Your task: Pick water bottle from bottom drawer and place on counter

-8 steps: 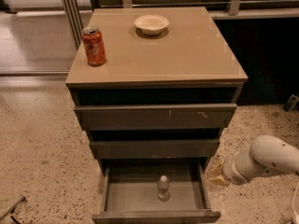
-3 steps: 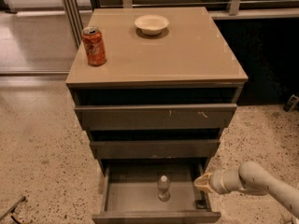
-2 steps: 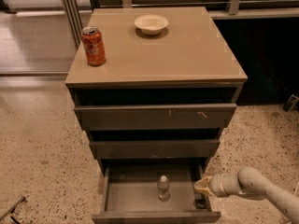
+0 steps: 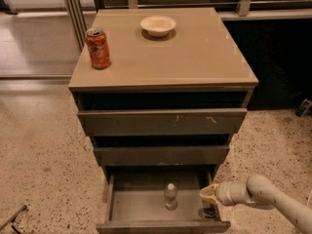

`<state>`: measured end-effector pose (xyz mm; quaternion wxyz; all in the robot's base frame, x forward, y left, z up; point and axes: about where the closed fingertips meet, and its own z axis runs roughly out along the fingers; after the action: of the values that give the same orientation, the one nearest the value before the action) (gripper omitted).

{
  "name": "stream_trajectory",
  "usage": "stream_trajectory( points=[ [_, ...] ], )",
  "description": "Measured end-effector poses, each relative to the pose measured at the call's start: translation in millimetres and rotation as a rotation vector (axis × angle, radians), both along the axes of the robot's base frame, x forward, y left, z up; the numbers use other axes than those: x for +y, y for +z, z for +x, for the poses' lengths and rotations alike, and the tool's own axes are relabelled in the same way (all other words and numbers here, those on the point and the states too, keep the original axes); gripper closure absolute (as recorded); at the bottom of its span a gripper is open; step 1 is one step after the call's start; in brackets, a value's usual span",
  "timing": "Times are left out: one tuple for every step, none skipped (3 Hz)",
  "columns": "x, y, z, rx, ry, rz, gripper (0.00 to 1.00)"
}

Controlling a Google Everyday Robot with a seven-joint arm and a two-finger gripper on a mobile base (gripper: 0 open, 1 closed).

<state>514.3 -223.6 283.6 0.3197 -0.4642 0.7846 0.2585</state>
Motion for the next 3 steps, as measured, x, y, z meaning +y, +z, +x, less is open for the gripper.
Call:
stream_trajectory(
  points=[
    [24, 4, 2, -0.014, 0.034, 0.048, 0.60],
    [42, 1, 4, -0.022, 0.062, 0.073, 0.40],
    [57, -13, 6, -0.016, 0.088, 0.072, 0.39]
  ],
)
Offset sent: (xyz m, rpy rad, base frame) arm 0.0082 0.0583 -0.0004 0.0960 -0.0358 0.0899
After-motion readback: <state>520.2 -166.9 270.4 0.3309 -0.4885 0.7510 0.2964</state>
